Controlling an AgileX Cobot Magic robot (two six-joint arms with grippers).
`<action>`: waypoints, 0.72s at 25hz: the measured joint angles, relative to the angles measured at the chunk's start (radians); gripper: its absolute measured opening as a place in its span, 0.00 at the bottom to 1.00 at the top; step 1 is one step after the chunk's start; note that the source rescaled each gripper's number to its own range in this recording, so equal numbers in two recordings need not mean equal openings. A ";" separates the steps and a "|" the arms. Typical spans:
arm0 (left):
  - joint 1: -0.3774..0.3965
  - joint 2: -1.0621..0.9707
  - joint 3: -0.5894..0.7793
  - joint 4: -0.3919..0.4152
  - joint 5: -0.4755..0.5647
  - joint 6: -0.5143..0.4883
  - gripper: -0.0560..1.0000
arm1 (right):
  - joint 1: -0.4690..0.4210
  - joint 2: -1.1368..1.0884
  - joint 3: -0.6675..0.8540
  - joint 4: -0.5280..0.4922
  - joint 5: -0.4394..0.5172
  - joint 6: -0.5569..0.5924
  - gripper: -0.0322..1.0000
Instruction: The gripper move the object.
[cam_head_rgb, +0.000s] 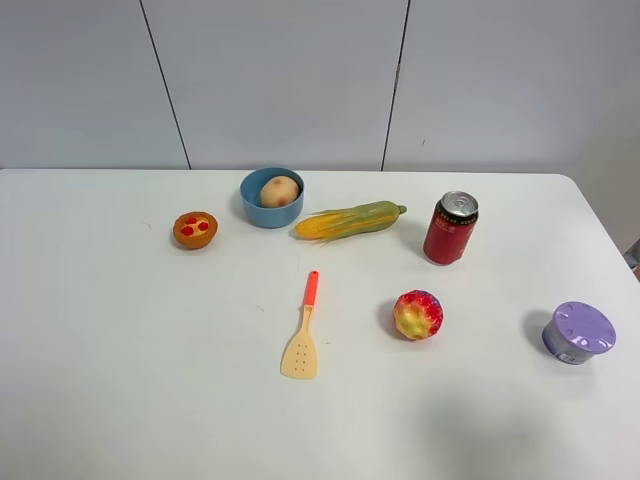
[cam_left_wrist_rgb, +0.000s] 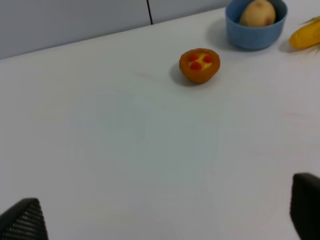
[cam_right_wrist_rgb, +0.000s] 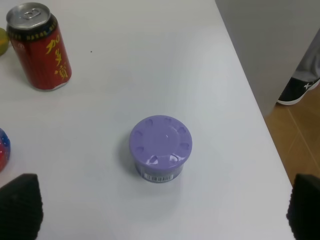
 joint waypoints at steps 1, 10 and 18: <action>-0.001 -0.001 0.013 0.001 -0.014 -0.008 0.99 | 0.000 0.000 0.000 0.000 0.000 0.000 1.00; -0.001 -0.001 0.097 0.068 -0.061 -0.055 0.99 | 0.000 0.000 0.000 0.000 0.000 0.000 1.00; -0.001 -0.001 0.114 0.155 -0.082 -0.210 0.99 | 0.000 0.000 0.000 0.000 0.000 0.000 1.00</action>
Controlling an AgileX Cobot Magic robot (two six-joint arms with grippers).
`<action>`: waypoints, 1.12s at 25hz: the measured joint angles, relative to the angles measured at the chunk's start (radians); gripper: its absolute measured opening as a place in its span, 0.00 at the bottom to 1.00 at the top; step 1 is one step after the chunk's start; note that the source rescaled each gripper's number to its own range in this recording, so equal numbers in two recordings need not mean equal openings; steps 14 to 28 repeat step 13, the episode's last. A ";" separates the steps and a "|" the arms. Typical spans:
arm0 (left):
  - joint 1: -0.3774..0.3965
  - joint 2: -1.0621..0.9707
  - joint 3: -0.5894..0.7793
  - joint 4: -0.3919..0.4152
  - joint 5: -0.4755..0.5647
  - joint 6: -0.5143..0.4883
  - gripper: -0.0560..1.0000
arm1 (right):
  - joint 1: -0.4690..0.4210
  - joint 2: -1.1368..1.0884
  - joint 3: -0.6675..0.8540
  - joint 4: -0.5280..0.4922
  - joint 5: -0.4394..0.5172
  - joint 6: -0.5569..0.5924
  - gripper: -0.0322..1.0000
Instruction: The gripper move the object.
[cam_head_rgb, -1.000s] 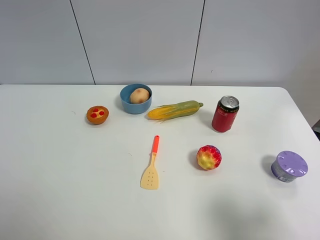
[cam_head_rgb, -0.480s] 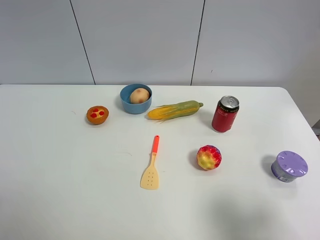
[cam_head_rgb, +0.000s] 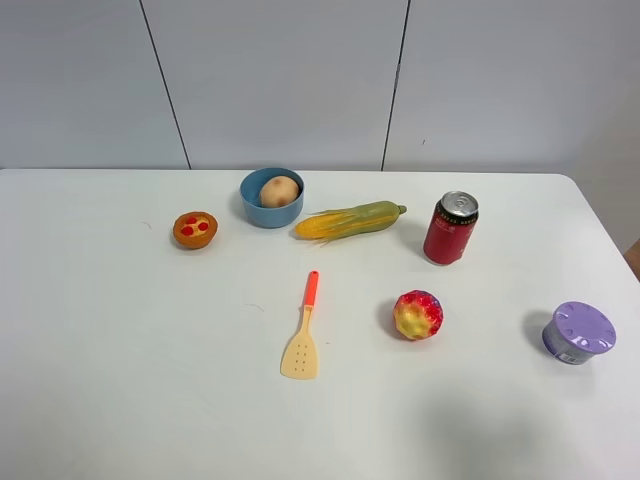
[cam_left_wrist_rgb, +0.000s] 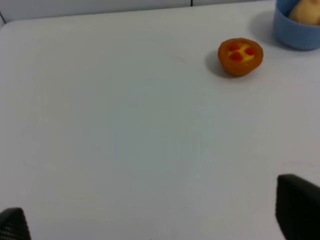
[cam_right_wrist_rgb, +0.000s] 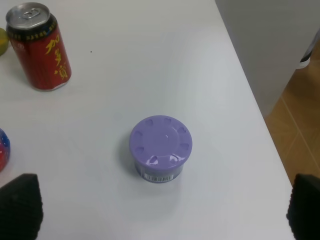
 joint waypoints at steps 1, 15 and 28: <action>0.000 0.000 0.000 0.002 0.000 -0.005 0.99 | 0.000 0.000 0.000 0.000 0.000 0.000 1.00; 0.000 0.000 0.000 -0.008 0.000 0.015 0.99 | 0.000 0.000 0.000 0.000 0.000 0.000 1.00; 0.000 0.000 0.000 -0.008 0.000 0.015 0.99 | 0.000 0.000 0.000 0.000 0.000 0.000 1.00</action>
